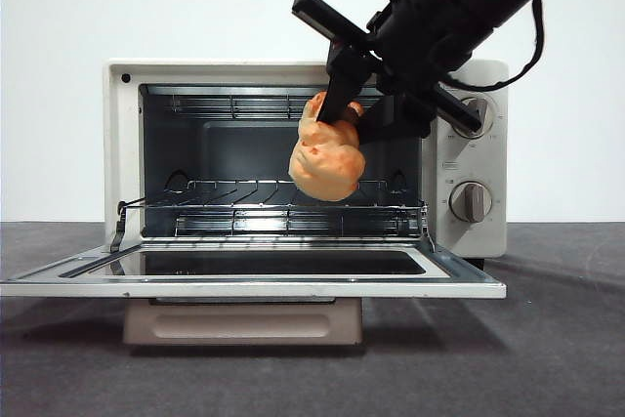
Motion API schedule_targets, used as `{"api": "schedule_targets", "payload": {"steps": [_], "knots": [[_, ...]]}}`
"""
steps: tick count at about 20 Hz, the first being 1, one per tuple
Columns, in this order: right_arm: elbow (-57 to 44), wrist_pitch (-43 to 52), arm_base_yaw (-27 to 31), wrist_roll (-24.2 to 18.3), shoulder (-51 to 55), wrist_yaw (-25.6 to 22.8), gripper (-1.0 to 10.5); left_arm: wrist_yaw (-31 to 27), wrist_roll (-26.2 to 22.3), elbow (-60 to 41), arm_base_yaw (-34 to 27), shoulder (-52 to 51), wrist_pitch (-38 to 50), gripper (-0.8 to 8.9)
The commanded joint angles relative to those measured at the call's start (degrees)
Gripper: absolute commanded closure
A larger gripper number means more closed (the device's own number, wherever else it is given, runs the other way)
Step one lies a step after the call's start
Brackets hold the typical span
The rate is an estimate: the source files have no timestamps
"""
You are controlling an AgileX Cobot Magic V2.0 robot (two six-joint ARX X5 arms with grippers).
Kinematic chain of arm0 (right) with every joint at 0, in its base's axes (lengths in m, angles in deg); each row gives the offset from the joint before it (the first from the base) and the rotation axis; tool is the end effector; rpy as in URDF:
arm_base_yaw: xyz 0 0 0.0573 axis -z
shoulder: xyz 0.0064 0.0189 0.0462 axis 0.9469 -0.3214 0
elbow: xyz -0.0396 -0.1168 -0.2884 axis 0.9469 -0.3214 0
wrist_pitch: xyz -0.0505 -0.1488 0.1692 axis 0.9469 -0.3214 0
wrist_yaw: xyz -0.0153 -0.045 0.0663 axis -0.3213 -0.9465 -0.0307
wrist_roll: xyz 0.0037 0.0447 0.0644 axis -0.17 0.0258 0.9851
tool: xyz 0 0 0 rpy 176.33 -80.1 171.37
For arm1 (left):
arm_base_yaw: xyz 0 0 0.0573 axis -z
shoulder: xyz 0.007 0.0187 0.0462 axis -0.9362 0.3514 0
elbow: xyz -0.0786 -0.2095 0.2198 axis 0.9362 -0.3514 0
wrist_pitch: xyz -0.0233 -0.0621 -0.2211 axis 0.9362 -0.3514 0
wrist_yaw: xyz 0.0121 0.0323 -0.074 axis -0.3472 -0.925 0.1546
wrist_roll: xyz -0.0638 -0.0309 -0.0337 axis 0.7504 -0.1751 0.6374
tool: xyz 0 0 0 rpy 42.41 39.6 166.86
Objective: The left arm flap open the oven, the right arm pick bread and place it into oven, the left arm flap close the oven
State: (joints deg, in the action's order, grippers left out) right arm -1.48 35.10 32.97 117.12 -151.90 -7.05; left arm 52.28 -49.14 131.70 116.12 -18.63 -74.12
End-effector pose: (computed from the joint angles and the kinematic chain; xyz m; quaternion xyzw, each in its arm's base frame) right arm 0.2548 0.2049 0.2764 0.1973 0.3079 0.2627 0.8929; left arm 0.0160 -0.0210 0.3488 -0.0041 0.2171 -0.3903 0.8947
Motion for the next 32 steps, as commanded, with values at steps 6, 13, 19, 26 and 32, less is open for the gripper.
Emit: {"api": "schedule_targets", "payload": {"steps": [6, 13, 19, 26, 32], "knots": [[1.09, 3.23, 0.13, 1.92, -1.44, -6.86, 8.3, -0.17, 0.15, 1.29, 0.57, -0.11, -1.57, 7.95], [1.09, 5.14, 0.44, 1.92, -2.69, -7.21, 8.3, -0.17, -0.20, 1.29, 0.57, -0.11, -1.44, 7.95], [1.09, 5.90, 0.42, 1.90, -4.79, -7.23, 7.8, -0.17, -0.35, 1.29, 0.57, -0.11, -1.44, 7.94], [1.11, 5.99, 0.24, 1.90, -4.72, -7.19, 5.1, -0.17, -0.33, 1.29, 0.57, -0.09, -1.44, 7.94], [1.14, 5.22, 0.04, 1.92, -2.99, -5.35, 5.1, -0.17, -0.31, 1.29, 0.57, -0.09, -1.44, 7.94]]}}
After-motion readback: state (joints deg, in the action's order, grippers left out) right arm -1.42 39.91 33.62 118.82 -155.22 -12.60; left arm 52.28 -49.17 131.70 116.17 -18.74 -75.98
